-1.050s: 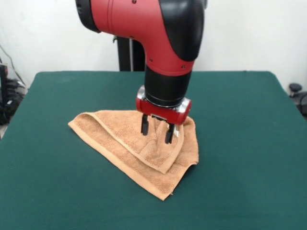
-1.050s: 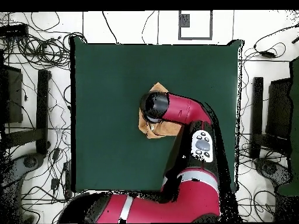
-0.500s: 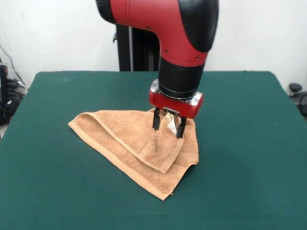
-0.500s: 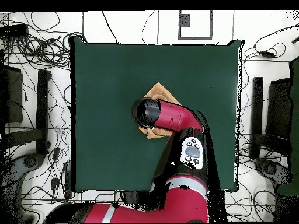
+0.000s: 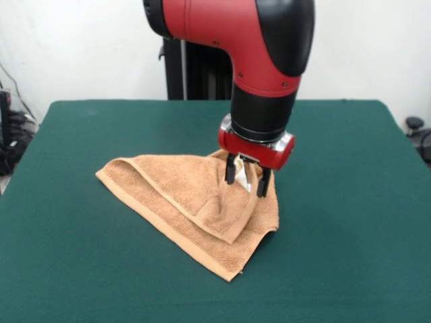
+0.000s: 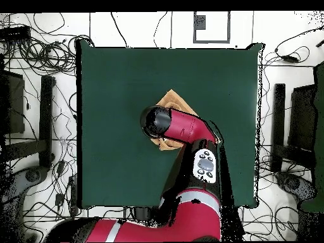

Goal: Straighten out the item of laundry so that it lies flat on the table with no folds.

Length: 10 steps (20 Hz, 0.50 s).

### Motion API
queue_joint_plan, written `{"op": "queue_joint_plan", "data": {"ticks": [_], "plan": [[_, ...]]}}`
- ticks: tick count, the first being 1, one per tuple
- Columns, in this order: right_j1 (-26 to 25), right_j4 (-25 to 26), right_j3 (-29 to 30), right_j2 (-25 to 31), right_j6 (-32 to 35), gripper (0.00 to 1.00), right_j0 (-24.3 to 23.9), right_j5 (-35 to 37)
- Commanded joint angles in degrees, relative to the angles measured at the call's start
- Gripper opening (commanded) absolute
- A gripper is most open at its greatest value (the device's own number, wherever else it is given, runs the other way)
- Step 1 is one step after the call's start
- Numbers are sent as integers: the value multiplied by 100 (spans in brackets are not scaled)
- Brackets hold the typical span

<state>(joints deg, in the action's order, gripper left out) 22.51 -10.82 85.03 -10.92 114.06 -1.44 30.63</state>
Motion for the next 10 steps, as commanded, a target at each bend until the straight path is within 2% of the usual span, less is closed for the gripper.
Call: {"op": "queue_joint_plan", "data": {"ticks": [1, 10], "plan": [[-364, -323, 61, 60, 1475, 100, 91, -70], [-433, -317, -128, 101, 1375, 100, 43, 31]]}}
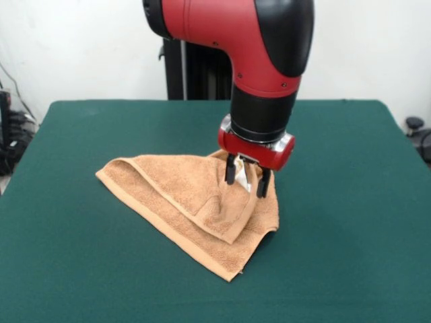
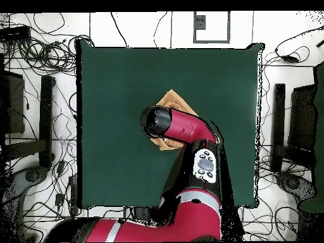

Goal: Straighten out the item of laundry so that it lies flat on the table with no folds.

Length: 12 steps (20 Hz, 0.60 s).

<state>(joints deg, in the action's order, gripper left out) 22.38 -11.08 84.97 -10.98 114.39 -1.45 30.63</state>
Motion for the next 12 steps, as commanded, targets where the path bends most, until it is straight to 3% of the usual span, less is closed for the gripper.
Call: {"op": "queue_joint_plan", "data": {"ticks": [1, 12], "plan": [[-443, -291, -186, 107, 1333, 100, 41, 75], [-486, -369, -396, -16, 1471, 100, 196, 369]]}}
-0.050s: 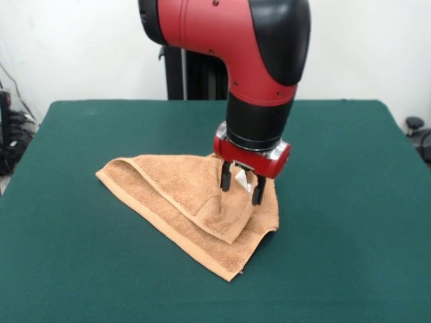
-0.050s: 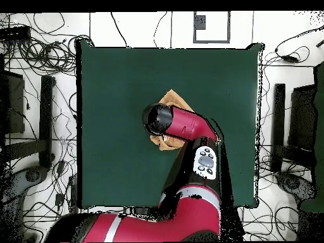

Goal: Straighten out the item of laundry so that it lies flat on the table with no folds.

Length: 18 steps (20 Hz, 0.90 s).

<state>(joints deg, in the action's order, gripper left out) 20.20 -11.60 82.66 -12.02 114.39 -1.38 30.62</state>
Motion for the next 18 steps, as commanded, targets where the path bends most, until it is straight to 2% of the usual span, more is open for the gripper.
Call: {"op": "queue_joint_plan", "data": {"ticks": [1, 18], "plan": [[-266, -329, -163, 81, 1477, 100, 203, 378], [-224, -521, -171, -57, 1565, 100, 417, 452]]}}
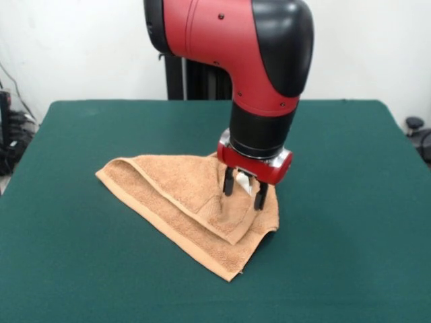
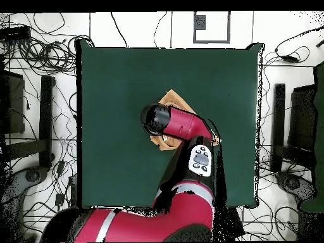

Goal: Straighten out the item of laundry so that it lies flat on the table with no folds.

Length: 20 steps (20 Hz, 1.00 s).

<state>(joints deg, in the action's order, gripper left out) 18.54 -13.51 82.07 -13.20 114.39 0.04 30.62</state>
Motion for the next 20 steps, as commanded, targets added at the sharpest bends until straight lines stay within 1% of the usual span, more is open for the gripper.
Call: {"op": "queue_joint_plan", "data": {"ticks": [1, 20], "plan": [[-49, -343, -114, 50, 1571, 100, 293, 475], [-124, -506, -206, -18, 1505, 100, 389, 504]]}}
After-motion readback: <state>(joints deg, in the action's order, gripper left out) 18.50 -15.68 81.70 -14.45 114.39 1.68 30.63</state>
